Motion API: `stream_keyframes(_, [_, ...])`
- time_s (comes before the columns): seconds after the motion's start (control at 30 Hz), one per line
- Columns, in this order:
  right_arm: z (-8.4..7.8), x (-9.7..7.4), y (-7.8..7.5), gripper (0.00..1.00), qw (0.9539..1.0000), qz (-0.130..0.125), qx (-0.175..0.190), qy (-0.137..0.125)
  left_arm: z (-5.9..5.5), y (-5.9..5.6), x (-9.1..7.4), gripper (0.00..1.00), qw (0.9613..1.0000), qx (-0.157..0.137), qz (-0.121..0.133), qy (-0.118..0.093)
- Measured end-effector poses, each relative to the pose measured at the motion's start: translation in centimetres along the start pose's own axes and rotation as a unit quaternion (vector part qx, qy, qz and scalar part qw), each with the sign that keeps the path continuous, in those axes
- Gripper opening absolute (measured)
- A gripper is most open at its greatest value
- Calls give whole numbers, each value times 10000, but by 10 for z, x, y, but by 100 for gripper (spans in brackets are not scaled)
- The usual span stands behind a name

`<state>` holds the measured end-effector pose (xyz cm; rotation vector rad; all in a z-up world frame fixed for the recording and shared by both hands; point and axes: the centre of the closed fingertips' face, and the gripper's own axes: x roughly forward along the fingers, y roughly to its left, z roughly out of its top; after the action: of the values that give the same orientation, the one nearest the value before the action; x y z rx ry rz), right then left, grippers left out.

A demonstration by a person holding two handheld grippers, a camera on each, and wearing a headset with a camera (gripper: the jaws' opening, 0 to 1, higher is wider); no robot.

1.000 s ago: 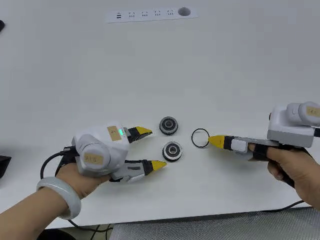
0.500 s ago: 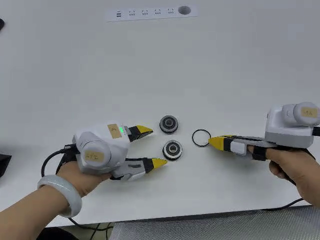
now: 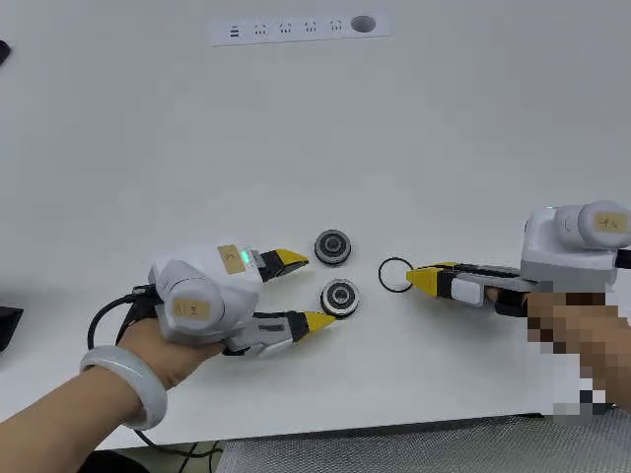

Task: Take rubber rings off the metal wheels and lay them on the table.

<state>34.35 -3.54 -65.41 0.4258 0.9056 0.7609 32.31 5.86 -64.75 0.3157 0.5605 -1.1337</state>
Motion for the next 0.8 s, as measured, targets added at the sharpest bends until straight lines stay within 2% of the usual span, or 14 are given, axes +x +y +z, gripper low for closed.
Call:
stream_keyframes(0.43, [-1,13,21,14,9995,326,7,53,5,-8,5,33,9999,46,-142,29])
stream_keyframes(0.8, [-9,19,29,14,9989,453,27,151,10,-14,12,26,9996,124,-234,43])
